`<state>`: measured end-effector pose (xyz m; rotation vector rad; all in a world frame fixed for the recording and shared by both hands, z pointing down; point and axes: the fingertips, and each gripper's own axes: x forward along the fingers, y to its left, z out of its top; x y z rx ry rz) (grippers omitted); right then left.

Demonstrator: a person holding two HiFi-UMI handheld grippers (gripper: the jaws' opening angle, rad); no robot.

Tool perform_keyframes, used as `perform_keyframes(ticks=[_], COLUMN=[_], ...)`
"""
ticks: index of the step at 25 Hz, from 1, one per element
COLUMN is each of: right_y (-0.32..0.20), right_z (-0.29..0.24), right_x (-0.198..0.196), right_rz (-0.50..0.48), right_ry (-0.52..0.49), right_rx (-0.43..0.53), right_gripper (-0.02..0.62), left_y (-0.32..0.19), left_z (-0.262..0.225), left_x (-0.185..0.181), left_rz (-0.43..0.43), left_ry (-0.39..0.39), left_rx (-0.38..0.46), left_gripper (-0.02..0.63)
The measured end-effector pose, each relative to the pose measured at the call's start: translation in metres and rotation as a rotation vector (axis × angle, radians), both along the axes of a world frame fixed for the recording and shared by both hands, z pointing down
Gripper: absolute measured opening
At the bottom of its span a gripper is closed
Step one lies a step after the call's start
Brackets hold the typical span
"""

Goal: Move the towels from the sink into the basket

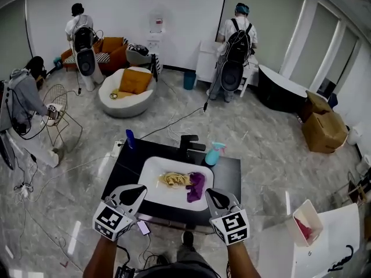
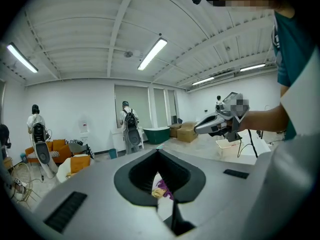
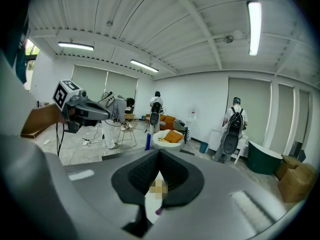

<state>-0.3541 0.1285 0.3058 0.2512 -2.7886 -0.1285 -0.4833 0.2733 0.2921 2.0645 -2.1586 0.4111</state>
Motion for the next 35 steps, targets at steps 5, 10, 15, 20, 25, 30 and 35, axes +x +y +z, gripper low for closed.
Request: perform_keyframes(ticks=[5, 10, 15, 20, 25, 30, 35], right_y=[-0.026, -0.058, -0.085, -0.106, -0.127, -0.147, -0.161], right_z=[0.019, 0.035, 0.054, 0.085, 0.121, 0.171, 0.220], right_x=[-0.024, -0.044, -0.061, -0.078, -0.099, -0.121, -0.137], right_rz=[-0.026, -0.047, -0.068, -0.077, -0.078, -0.088, -0.091], right_ry=[0.003, 0.008, 0.035, 0.070, 0.110, 0.170, 0.228], right_rx=[-0.017, -0.036, -0.056, -0.091, -0.136, -0.171, -0.210], right_gripper=[0.011, 0.011, 0.011, 0.011, 0.012, 0.012, 0.012], left_y=[-0.021, -0.054, -0.088, -0.111, -0.134, -0.155, -0.175], left_z=[0.011, 0.029, 0.047, 0.094, 0.130, 0.173, 0.213], left_x=[-0.017, -0.031, -0.044, -0.061, -0.085, -0.109, -0.126], left_rz=[-0.027, -0.041, -0.055, -0.050, -0.055, -0.062, -0.062], left_ry=[-0.001, -0.001, 0.021, 0.058, 0.089, 0.119, 0.151], left_rx=[-0.027, -0.062, -0.104, -0.174, -0.232, -0.285, -0.334], left_gripper=[0.006, 0.005, 0.005, 0.005, 0.006, 0.005, 0.006])
